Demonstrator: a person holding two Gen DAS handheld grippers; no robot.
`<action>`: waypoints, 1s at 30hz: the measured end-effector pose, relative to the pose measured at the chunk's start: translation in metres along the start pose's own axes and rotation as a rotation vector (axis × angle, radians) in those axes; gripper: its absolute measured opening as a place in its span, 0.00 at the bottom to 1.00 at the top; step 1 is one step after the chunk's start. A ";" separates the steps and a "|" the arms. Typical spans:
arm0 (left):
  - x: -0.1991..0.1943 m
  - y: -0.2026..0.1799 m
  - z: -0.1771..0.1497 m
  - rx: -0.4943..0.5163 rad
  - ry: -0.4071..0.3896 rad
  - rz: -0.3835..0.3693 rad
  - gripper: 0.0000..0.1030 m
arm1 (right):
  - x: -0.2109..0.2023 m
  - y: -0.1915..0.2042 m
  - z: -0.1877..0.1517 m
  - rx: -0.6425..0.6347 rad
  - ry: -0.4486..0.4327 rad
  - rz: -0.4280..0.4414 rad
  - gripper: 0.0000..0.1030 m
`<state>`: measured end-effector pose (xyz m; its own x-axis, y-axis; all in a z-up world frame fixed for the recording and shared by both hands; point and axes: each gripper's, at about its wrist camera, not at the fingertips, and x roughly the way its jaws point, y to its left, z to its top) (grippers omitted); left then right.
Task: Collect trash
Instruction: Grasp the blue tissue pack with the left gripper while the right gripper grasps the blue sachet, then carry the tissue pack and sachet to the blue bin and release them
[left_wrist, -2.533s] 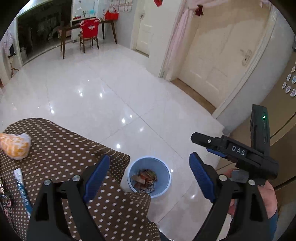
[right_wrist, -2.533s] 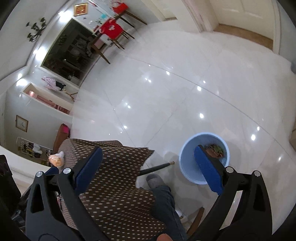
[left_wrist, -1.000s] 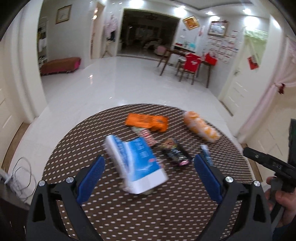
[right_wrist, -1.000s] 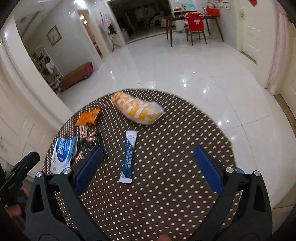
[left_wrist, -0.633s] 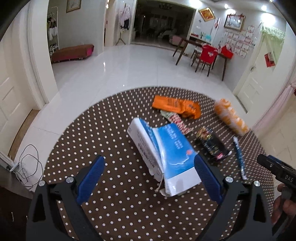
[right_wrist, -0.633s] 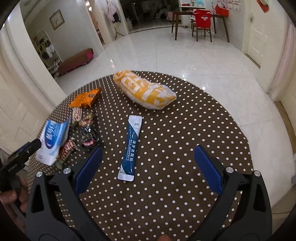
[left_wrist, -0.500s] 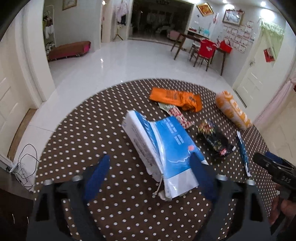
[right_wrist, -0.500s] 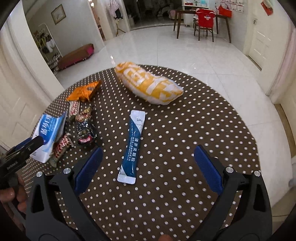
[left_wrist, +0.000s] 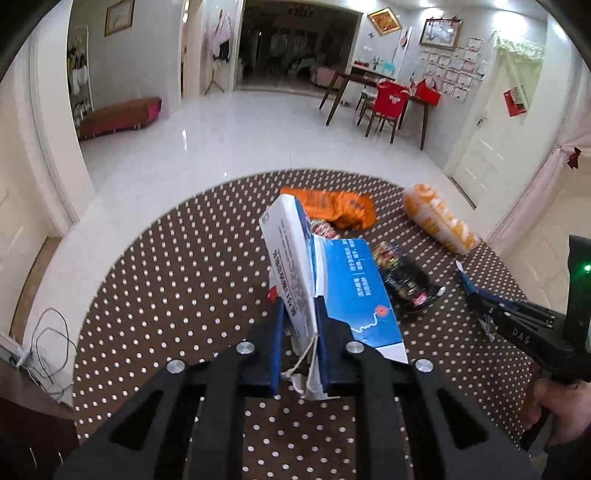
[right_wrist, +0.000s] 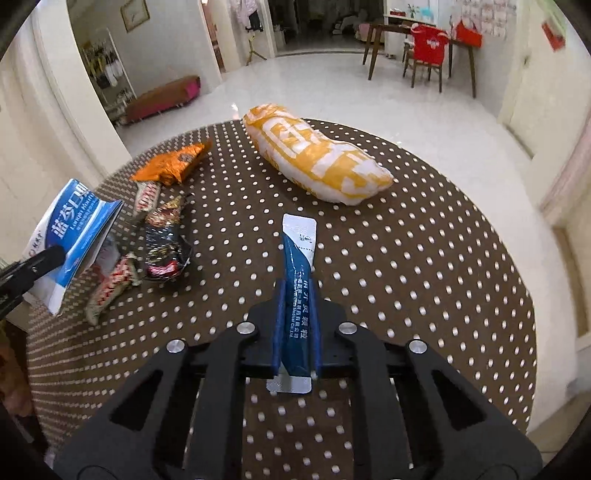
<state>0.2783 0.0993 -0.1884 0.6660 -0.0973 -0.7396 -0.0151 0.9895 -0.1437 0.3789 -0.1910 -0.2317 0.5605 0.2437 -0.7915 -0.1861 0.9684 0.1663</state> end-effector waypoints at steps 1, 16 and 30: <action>-0.006 -0.004 0.001 0.006 -0.013 -0.005 0.14 | -0.006 -0.008 -0.002 0.028 -0.009 0.034 0.12; -0.042 -0.099 0.025 0.100 -0.107 -0.145 0.14 | -0.102 -0.099 -0.007 0.231 -0.195 0.234 0.12; -0.037 -0.238 0.029 0.277 -0.102 -0.340 0.14 | -0.199 -0.210 -0.034 0.400 -0.371 0.173 0.12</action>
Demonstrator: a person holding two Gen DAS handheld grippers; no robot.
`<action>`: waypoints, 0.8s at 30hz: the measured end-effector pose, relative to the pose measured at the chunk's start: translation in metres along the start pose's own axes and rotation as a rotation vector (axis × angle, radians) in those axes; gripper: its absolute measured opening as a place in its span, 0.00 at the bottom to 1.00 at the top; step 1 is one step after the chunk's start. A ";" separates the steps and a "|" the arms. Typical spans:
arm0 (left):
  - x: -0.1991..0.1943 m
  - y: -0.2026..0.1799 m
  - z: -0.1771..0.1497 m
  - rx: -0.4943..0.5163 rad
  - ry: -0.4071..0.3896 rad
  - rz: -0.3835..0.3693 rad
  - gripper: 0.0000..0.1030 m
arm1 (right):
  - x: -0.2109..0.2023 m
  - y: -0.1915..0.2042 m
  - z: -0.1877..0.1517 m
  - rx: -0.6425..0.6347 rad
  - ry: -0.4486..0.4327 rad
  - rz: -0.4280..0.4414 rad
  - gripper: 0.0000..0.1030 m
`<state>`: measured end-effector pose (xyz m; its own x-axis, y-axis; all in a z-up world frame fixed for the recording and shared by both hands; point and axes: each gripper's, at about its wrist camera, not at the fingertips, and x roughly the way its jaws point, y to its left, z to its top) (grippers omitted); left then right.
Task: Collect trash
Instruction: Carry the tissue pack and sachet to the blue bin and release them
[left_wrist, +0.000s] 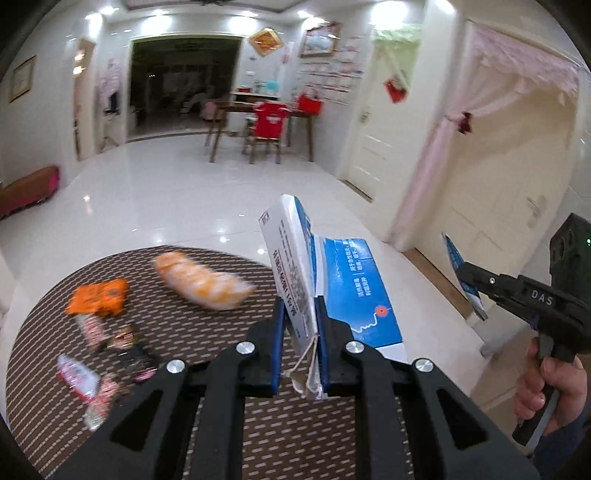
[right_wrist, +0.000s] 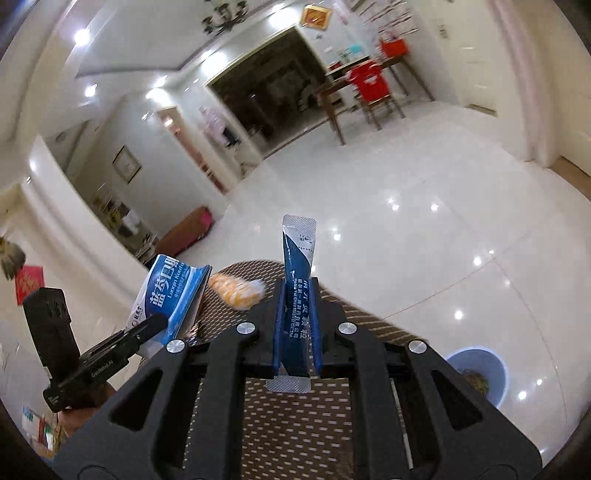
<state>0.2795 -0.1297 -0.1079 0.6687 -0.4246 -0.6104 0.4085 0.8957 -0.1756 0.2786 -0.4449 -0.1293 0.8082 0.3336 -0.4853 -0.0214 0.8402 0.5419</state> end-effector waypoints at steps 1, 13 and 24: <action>0.006 -0.010 0.002 0.020 0.011 -0.018 0.14 | -0.007 -0.008 0.001 0.010 -0.011 -0.017 0.12; 0.091 -0.112 -0.017 0.196 0.202 -0.162 0.14 | -0.047 -0.097 -0.003 0.141 -0.043 -0.187 0.12; 0.175 -0.163 -0.043 0.282 0.380 -0.207 0.11 | -0.033 -0.157 -0.027 0.249 0.026 -0.236 0.12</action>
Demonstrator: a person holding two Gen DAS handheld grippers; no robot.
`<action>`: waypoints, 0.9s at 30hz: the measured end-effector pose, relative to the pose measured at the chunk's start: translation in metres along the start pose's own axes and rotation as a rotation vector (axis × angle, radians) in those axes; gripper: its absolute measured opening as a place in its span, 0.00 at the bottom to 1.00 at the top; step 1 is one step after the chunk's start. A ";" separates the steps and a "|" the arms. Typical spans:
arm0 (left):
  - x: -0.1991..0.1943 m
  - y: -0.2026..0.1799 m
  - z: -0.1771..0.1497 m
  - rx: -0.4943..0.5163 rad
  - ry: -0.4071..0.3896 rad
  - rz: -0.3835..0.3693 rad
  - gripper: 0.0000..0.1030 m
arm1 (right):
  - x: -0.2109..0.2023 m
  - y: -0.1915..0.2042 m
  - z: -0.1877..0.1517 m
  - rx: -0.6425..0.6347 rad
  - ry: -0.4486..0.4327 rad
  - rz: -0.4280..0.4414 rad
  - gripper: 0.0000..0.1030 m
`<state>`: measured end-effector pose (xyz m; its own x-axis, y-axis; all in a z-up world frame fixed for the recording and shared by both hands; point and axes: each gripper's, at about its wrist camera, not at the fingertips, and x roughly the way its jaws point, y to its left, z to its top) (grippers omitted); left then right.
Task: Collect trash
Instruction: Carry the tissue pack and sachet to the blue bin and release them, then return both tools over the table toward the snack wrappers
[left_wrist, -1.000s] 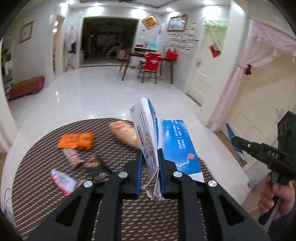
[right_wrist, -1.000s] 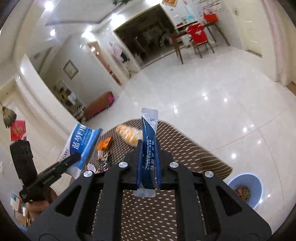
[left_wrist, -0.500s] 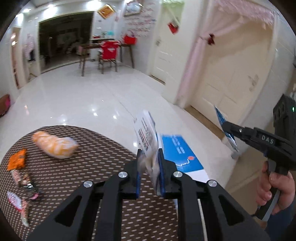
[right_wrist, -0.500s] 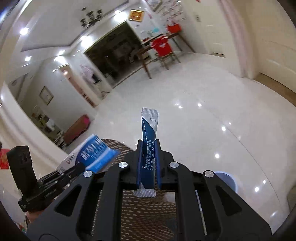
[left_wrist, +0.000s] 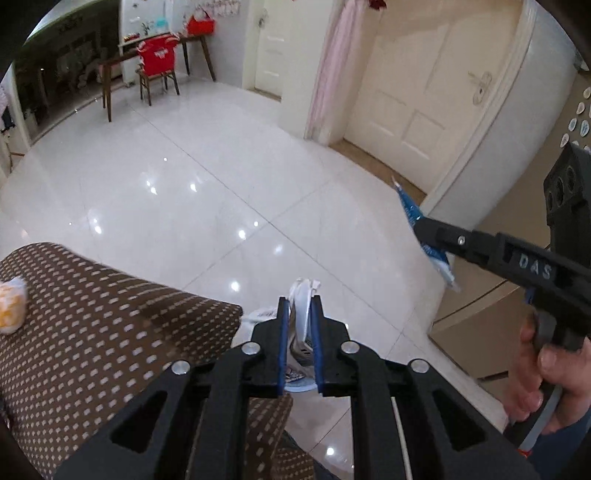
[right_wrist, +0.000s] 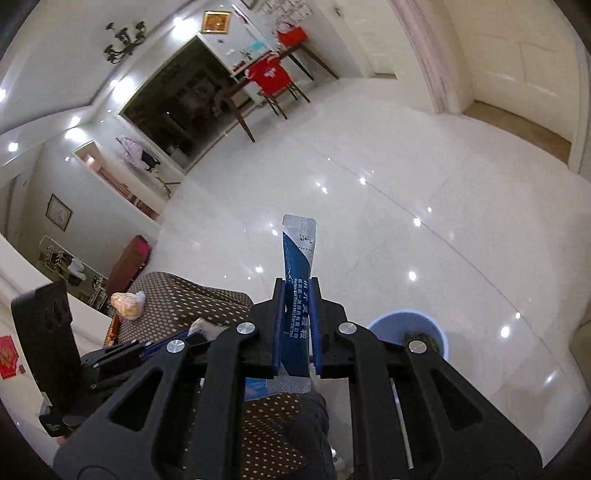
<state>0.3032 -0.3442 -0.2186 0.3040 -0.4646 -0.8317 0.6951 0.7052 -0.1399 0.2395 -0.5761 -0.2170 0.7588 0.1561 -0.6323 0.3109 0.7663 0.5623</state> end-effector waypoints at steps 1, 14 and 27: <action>0.008 -0.002 0.002 0.010 0.014 -0.002 0.11 | 0.005 -0.005 -0.001 0.009 0.012 -0.003 0.12; 0.044 -0.002 0.008 0.057 0.122 0.063 0.82 | 0.065 -0.067 -0.026 0.151 0.171 -0.084 0.81; -0.032 -0.001 0.001 0.026 -0.054 0.077 0.89 | 0.038 -0.049 -0.024 0.160 0.118 -0.169 0.94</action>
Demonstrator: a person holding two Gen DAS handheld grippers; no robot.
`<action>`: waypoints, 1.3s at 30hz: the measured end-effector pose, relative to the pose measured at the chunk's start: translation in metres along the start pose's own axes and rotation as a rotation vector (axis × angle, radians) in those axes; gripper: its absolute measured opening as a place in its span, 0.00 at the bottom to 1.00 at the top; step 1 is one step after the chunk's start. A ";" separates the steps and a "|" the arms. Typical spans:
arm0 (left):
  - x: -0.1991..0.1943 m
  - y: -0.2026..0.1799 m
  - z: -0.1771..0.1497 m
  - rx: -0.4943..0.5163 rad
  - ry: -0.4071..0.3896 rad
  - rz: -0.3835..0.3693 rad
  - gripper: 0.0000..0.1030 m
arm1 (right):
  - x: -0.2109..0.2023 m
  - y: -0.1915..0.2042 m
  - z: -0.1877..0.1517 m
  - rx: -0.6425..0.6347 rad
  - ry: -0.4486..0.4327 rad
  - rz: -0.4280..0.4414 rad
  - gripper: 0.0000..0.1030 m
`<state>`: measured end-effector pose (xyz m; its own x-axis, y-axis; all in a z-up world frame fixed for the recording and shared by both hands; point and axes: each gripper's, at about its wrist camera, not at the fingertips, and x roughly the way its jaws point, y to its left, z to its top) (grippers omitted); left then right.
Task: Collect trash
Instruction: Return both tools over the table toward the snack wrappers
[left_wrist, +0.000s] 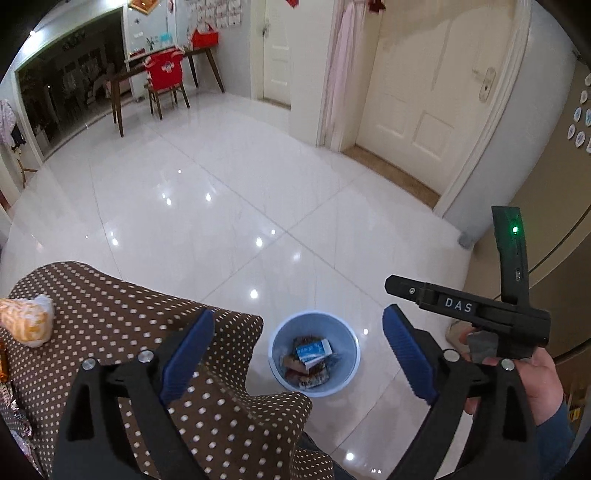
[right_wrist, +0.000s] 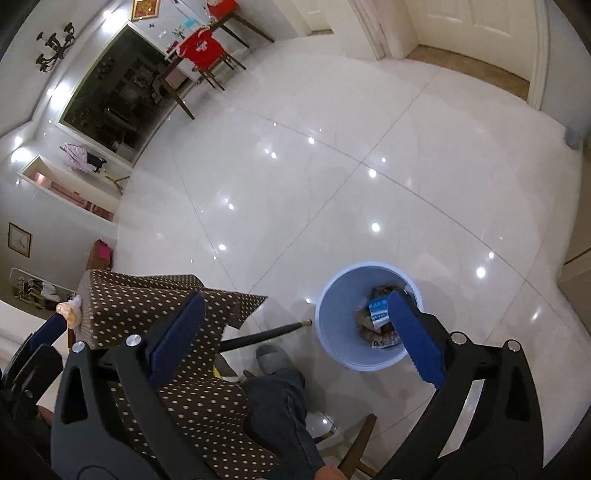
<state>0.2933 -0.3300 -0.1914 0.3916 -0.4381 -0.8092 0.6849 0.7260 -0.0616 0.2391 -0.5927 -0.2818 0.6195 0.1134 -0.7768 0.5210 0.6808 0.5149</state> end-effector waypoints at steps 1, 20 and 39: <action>-0.007 0.002 -0.001 -0.007 -0.016 -0.001 0.89 | -0.003 0.003 0.000 -0.004 -0.007 0.002 0.94; -0.109 0.074 -0.036 -0.150 -0.204 0.083 0.91 | -0.070 0.143 -0.012 -0.236 -0.132 0.127 0.94; -0.183 0.190 -0.122 -0.347 -0.264 0.276 0.91 | -0.039 0.305 -0.082 -0.558 -0.032 0.243 0.94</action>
<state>0.2772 -0.0470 -0.1261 0.7013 -0.2920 -0.6503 0.3075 0.9469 -0.0937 0.3256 -0.3305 -0.1245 0.7040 0.2972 -0.6450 -0.0183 0.9155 0.4018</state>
